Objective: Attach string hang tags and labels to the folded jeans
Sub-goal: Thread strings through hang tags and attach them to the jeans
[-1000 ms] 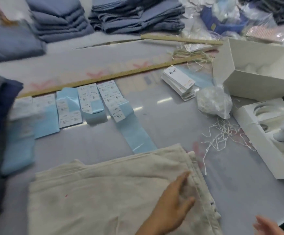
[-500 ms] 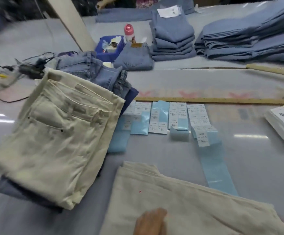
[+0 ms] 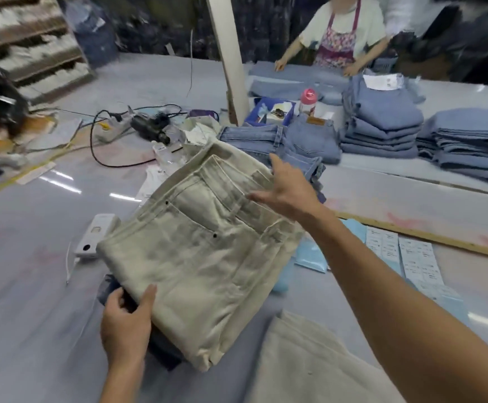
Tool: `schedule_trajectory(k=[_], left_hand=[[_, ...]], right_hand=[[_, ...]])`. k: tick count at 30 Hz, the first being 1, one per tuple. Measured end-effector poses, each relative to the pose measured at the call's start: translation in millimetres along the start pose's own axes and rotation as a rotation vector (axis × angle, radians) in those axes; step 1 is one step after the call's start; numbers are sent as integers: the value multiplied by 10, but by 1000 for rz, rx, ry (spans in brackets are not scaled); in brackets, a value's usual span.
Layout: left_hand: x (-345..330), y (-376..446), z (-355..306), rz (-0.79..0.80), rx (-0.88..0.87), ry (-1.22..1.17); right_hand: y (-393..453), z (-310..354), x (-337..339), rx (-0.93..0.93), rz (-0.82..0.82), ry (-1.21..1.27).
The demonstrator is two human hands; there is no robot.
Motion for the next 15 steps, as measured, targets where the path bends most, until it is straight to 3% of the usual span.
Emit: schedule_trajectory(k=[2,4,7,11,13,15], left_hand=[[18,49,105,-17,75,-160],[-65,51,187,37,211,-344],[-230,-28,124,172,265,-335],[-109,-337,-555,96,-32,-53],[36,-496,-989,82,-200,-169],[93,-679,-1440,213,-335,-325]], right_hand=[[184,56,-132,-57,86,-115],[189,134,-131,-52,16,-152],[14,329,-83,9,-43,-181],[-575,326,224,0,-197,-175],[-1171,3,567,-142,-335,-38],[-2054,-583,850,-363,-417,130]])
Point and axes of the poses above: each hand's wrist, its own y-axis towards the middle knuckle, its own x-axis out of the back of the hand, z = x × y, the point moved 8 cm from there along y, towards the middle knuckle, and after that the axes turned 14 degrees about -y, right-handed, at the moved point
